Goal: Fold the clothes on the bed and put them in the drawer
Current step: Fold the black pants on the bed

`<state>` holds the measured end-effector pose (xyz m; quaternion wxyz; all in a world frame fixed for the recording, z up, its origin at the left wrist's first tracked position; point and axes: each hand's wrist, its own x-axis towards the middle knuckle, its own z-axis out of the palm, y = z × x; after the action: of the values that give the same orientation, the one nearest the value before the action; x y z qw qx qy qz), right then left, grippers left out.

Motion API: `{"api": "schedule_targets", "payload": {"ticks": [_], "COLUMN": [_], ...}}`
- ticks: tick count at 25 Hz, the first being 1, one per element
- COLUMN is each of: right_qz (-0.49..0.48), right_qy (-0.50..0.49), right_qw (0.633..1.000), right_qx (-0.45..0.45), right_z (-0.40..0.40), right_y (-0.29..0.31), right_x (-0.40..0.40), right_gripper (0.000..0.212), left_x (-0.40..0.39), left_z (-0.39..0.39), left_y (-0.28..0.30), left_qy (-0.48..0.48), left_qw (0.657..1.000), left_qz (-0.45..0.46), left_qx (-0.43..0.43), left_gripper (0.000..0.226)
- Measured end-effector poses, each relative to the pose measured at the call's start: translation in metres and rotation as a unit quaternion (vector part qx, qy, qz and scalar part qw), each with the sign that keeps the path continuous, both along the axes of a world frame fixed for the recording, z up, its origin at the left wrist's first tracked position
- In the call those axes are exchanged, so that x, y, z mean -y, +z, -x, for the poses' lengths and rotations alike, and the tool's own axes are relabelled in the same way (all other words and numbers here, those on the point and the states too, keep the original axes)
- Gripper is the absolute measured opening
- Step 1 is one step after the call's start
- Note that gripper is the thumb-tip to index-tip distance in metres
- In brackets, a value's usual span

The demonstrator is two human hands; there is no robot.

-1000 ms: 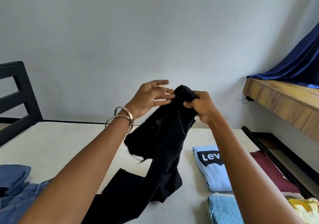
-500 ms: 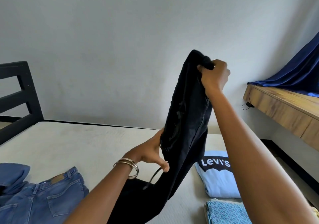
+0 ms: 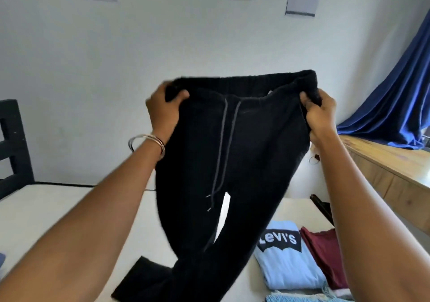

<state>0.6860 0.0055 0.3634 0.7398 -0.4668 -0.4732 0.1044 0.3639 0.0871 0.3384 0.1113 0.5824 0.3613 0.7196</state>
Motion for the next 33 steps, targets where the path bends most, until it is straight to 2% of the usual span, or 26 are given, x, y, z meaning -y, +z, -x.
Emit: {"api": "schedule_targets", "payload": {"ticks": [2, 4, 7, 8, 10, 11, 12, 13, 16, 20, 22, 23, 24, 26, 28, 29, 31, 32, 33], "right_qz": [-0.028, -0.034, 0.037, 0.082, 0.198, 0.234, 0.246, 0.243, 0.214, 0.201, 0.228, 0.239, 0.239, 0.211, 0.178, 0.157, 0.109, 0.105, 0.105], "right_qy": [0.067, 0.127, 0.144, 0.123, -0.009, -0.099, -0.156, -0.173, -0.172, -0.030, 0.105, 0.172, 0.213, 0.196, 0.086, 0.028, -0.028, -0.010, 0.032], "right_qw": [0.997, 0.990, 0.989, 0.989, 0.980, 0.966, 0.955, 0.953, 0.956, 0.957, 0.935, 0.918, 0.904, 0.900, 0.919, 0.936, 0.970, 0.978, 0.982], "right_qx": [-0.019, -0.046, -0.023, -0.012, 0.027, 0.042, 0.050, 0.050, 0.109, 0.209, 0.251, 0.266, 0.283, 0.327, 0.342, 0.314, 0.216, 0.177, 0.151], "right_z": [0.002, 0.005, 0.006, 0.009, 0.027, 0.043, 0.063, 0.082, 0.127, 0.156, 0.157, 0.153, 0.148, 0.144, 0.150, 0.152, 0.147, 0.139, 0.130], "right_y": [0.012, 0.031, 0.050, 0.050, 0.040, 0.030, 0.019, 0.010, -0.006, -0.019, -0.023, -0.025, -0.027, -0.033, -0.045, -0.051, -0.055, -0.054, -0.051], "right_x": [0.005, 0.012, 0.012, 0.006, -0.011, -0.018, -0.022, -0.025, -0.026, -0.028, -0.025, -0.024, -0.025, -0.027, -0.028, -0.028, -0.022, -0.020, -0.018], "right_gripper": [0.011, 0.020, 0.038, 0.040, 0.042, 0.042, 0.039, 0.036, 0.029, 0.029, 0.020, 0.018, 0.027, 0.060, 0.083, 0.080, 0.056, 0.045, 0.039], "left_x": [0.000, -0.003, -0.012, -0.017, -0.028, -0.028, -0.021, -0.014, 0.001, 0.009, 0.012, 0.015, 0.019, 0.027, 0.033, 0.033, 0.035, 0.032, 0.028], "left_z": [0.012, 0.027, 0.050, 0.053, 0.046, 0.037, 0.022, 0.007, -0.030, -0.056, -0.060, -0.058, -0.055, -0.051, -0.052, -0.053, -0.054, -0.053, -0.051], "left_y": [0.054, 0.089, 0.095, 0.087, 0.062, 0.049, 0.038, 0.030, 0.021, 0.023, 0.024, 0.025, 0.028, 0.036, 0.042, 0.043, 0.037, 0.030, 0.023], "left_qy": [0.007, -0.081, -0.246, -0.228, -0.064, 0.026, 0.075, 0.079, -0.018, -0.124, -0.180, -0.232, -0.288, -0.348, -0.343, -0.358, -0.378, -0.327, -0.233], "left_qw": [0.998, 0.994, 0.965, 0.962, 0.962, 0.953, 0.945, 0.943, 0.944, 0.936, 0.920, 0.900, 0.874, 0.845, 0.846, 0.845, 0.857, 0.889, 0.923], "left_qz": [-0.047, -0.049, 0.076, 0.137, 0.243, 0.280, 0.302, 0.314, 0.330, 0.327, 0.348, 0.370, 0.391, 0.406, 0.396, 0.379, 0.312, 0.265, 0.204], "left_qx": [-0.042, -0.053, -0.047, -0.056, -0.102, -0.115, -0.106, -0.078, 0.017, 0.031, 0.014, 0.013, 0.015, -0.027, -0.097, -0.120, -0.155, -0.182, -0.227], "left_gripper": [0.028, 0.031, 0.036, 0.037, 0.047, 0.051, 0.052, 0.049, 0.037, 0.041, 0.058, 0.067, 0.071, 0.072, 0.064, 0.058, 0.050, 0.050, 0.058]}}
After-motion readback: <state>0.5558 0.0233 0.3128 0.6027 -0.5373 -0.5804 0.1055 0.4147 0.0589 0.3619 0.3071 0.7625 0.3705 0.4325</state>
